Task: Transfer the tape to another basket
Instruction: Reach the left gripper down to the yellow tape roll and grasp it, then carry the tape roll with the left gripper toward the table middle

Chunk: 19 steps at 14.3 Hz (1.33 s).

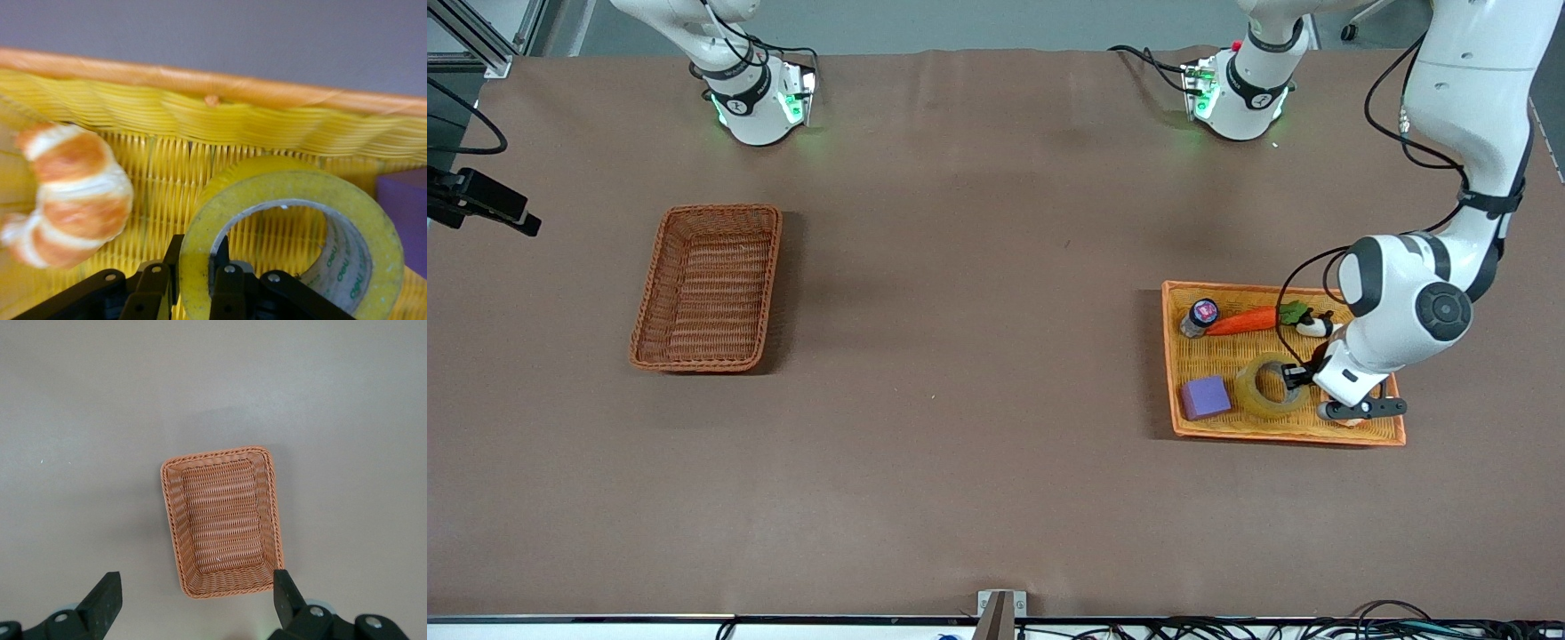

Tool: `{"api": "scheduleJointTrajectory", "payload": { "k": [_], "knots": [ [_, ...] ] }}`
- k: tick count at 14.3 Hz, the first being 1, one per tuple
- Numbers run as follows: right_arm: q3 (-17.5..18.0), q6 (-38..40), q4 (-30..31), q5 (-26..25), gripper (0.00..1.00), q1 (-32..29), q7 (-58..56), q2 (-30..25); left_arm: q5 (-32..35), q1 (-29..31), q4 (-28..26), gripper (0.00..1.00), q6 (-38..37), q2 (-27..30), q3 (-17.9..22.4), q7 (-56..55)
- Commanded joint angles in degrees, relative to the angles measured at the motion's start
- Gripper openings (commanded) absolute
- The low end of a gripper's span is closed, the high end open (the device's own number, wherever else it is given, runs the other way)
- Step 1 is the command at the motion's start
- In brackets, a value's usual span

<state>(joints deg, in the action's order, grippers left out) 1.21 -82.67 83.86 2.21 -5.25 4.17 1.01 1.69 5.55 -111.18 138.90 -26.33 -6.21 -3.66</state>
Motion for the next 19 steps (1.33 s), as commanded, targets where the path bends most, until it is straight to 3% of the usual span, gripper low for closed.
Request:
{"api": "scheduleJointTrajectory", "payload": {
  "k": [1,5,10,14,19],
  "knots": [
    [-0.16,-0.21,0.25,-0.18,1.0,0.16,0.48,-0.22,1.03,-0.62,2.88,0.0,-9.75,6.81,-1.6,-0.81],
    [-0.16,-0.03,0.25,-0.18,1.0,0.16,0.4,-0.22,1.03,-2.37,14.13,0.0,-22.77,6.48,-9.67,-5.55],
    [-0.16,0.14,0.16,-0.1,1.0,-0.02,0.22,-0.22,0.77,-18.61,22.22,0.0,-23.49,-1.68,-10.31,-23.54],
    [-0.16,0.14,0.16,-0.01,1.0,-0.11,-0.04,-0.31,0.77,-31.8,31.88,0.0,-21.75,-13.1,-9.79,-39.99],
    [-0.16,0.23,0.25,-0.01,1.0,-0.11,-0.04,-0.31,1.12,-43.06,32.7,0.05,-9.71,-20.85,-8.3,-49.33]
  ]
}}
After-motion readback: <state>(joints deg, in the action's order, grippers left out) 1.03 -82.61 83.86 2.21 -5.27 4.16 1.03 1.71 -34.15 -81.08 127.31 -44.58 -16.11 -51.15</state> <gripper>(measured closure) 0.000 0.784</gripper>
